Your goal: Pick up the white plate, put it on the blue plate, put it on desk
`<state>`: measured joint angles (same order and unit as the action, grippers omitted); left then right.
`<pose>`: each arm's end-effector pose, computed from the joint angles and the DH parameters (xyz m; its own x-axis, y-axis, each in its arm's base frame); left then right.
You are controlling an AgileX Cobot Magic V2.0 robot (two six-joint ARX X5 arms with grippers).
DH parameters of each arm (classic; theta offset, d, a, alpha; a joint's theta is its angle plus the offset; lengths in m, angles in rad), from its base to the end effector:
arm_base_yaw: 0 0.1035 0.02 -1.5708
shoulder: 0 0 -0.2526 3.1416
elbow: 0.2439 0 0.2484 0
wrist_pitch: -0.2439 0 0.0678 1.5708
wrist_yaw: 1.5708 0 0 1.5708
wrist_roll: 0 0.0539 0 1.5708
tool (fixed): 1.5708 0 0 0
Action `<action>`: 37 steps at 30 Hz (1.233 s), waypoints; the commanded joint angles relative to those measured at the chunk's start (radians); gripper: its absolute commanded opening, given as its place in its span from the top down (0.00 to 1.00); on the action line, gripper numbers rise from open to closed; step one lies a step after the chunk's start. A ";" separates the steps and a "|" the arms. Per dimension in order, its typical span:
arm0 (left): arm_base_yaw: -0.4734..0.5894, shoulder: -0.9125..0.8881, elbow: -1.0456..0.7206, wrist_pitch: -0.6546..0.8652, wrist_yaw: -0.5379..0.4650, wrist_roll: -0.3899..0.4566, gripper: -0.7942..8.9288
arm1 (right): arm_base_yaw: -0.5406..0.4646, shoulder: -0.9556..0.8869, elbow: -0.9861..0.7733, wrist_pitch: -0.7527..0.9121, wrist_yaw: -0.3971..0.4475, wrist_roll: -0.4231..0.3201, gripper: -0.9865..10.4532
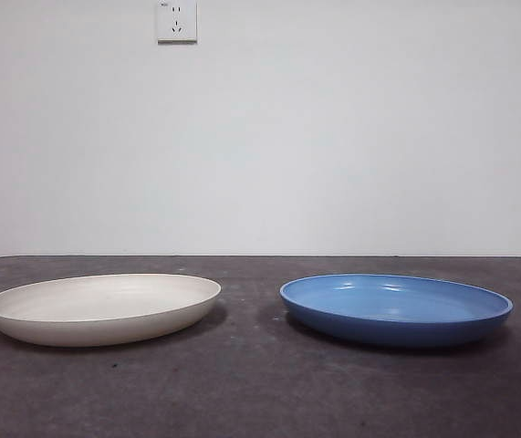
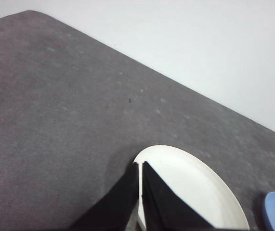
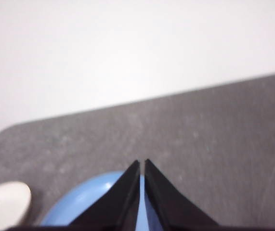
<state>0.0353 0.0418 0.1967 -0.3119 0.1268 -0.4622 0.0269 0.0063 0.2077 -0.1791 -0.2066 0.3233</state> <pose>0.1165 -0.0027 0.1916 0.9836 -0.0918 -0.1551 0.0107 0.8888 -0.4581 0.1118 0.0141 0.2148 0.9726 0.2314 0.0218 -0.2264 0.9223 0.3133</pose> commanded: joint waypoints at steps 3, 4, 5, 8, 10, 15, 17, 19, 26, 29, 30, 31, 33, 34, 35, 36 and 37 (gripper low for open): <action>0.003 0.071 0.132 -0.045 0.026 0.030 0.91 | 0.001 0.022 0.112 -0.054 0.002 -0.005 0.90; 0.003 0.093 0.161 -0.059 0.046 0.049 0.91 | 0.001 0.033 0.132 -0.069 0.002 -0.013 0.90; 0.003 0.114 0.186 -0.072 0.062 0.066 0.91 | 0.001 0.048 0.156 -0.089 0.001 -0.024 0.90; 0.003 0.194 0.273 -0.125 0.115 0.127 0.91 | 0.001 0.103 0.232 -0.161 -0.002 -0.039 0.90; 0.003 0.257 0.334 -0.165 0.157 0.174 0.91 | 0.002 0.149 0.286 -0.218 -0.003 -0.064 0.90; 0.002 0.401 0.463 -0.267 0.259 0.277 0.91 | 0.002 0.296 0.432 -0.383 -0.039 -0.158 0.90; -0.004 0.451 0.507 -0.309 0.284 0.315 0.91 | 0.002 0.355 0.486 -0.441 -0.061 -0.187 0.90; -0.016 0.499 0.549 -0.354 0.306 0.344 0.91 | 0.002 0.425 0.549 -0.514 -0.093 -0.229 0.90; -0.084 0.613 0.649 -0.505 0.391 0.428 0.91 | 0.004 0.623 0.723 -0.751 -0.182 -0.342 0.90; -0.119 0.645 0.685 -0.580 0.396 0.471 0.91 | 0.005 0.681 0.769 -0.842 -0.195 -0.387 0.90; -0.132 0.653 0.695 -0.604 0.396 0.487 0.91 | 0.008 0.695 0.780 -0.865 -0.196 -0.398 0.90; -0.143 0.659 0.700 -0.619 0.396 0.499 0.91 | 0.011 0.706 0.787 -0.887 -0.198 -0.408 0.90; -0.161 0.663 0.702 -0.631 0.396 0.504 0.91 | 0.025 0.720 0.793 -0.921 -0.219 -0.417 0.90; -0.167 0.663 0.702 -0.638 0.396 0.505 0.91 | 0.032 0.725 0.793 -0.931 -0.227 -0.418 0.90; -0.172 0.664 0.702 -0.641 0.396 0.507 0.91 | 0.038 0.725 0.793 -0.940 -0.232 -0.418 0.90; -0.175 0.664 0.702 -0.642 0.396 0.507 0.91 | 0.045 0.725 0.793 -0.945 -0.234 -0.419 0.90; -0.179 0.664 0.702 -0.641 0.396 0.507 0.91 | 0.051 0.725 0.793 -0.946 -0.235 -0.419 0.90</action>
<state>-0.1398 0.7002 0.8799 -0.9615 0.5209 0.0212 0.0738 0.7269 0.9794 -1.1294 -0.4362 -0.0765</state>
